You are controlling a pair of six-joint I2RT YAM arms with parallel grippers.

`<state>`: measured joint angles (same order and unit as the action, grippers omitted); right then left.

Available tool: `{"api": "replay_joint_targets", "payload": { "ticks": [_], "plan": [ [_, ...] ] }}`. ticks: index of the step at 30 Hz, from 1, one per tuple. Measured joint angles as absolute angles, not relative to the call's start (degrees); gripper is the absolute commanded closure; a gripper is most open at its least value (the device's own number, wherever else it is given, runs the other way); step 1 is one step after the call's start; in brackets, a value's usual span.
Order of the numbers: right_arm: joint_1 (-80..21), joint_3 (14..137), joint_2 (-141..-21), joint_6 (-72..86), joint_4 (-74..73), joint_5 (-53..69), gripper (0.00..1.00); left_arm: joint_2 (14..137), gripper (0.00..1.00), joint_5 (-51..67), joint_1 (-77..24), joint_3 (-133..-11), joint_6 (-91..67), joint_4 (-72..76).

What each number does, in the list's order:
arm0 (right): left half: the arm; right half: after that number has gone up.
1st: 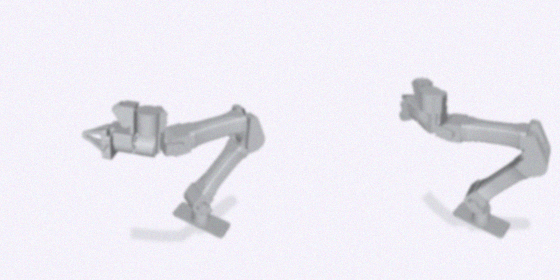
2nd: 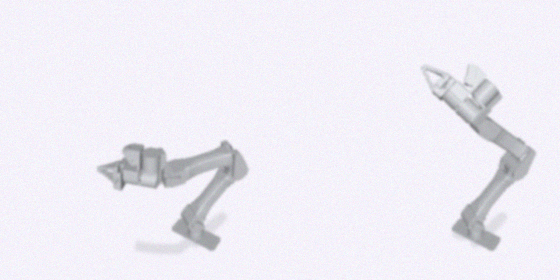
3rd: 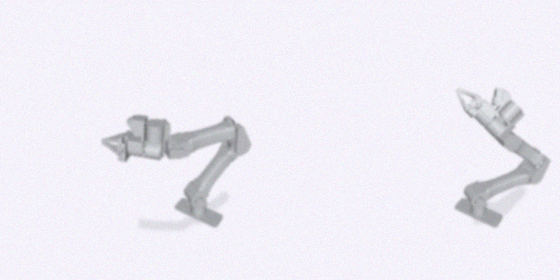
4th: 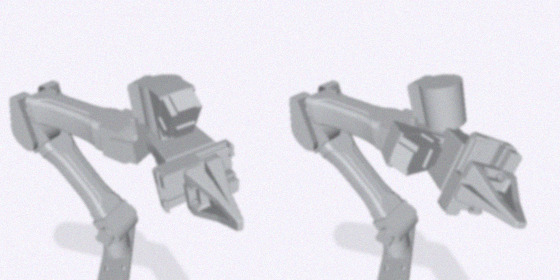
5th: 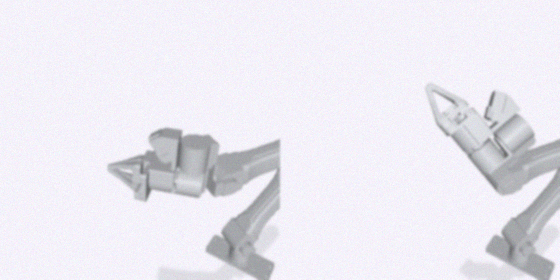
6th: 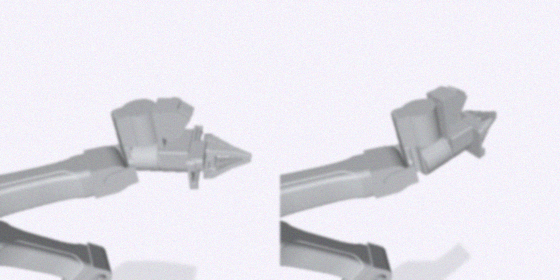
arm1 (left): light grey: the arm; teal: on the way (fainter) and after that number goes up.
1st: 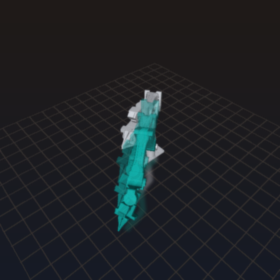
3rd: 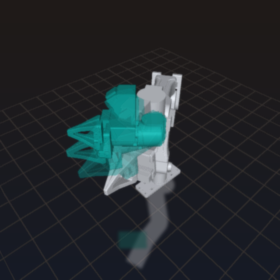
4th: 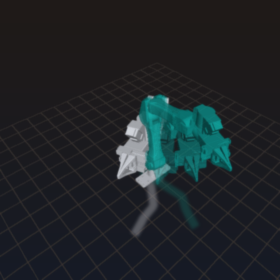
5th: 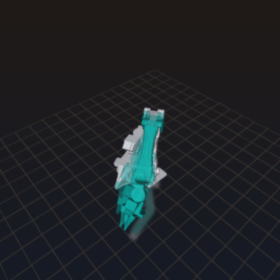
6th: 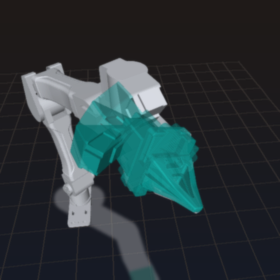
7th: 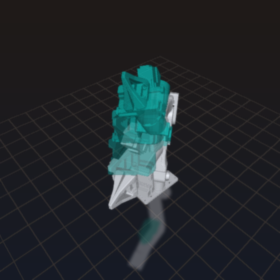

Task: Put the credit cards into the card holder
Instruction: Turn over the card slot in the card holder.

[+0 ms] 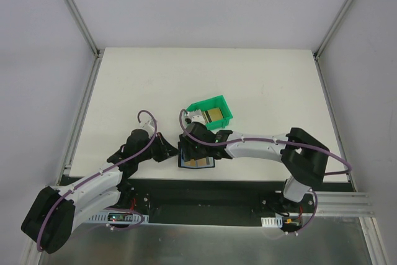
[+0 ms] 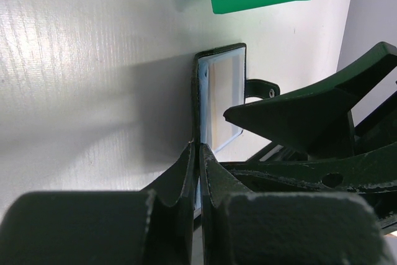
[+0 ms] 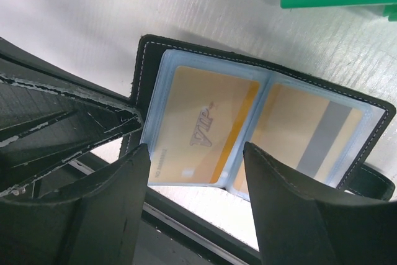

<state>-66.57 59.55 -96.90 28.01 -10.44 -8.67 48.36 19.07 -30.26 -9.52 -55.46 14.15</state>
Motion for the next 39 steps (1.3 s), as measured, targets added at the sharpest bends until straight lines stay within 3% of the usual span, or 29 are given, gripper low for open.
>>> {"api": "replay_joint_targets", "payload": {
  "ticks": [24,39],
  "plan": [
    [-69.38,71.40,-102.21,26.52,-26.11,-17.82,0.38,48.03,1.00,19.09,-30.26,-9.61,-55.00,13.85],
    [-69.34,70.52,-102.24,26.28,-22.28,-14.72,0.36,47.57,1.00,19.09,-30.26,-9.61,-55.00,13.80]
  ]
}}
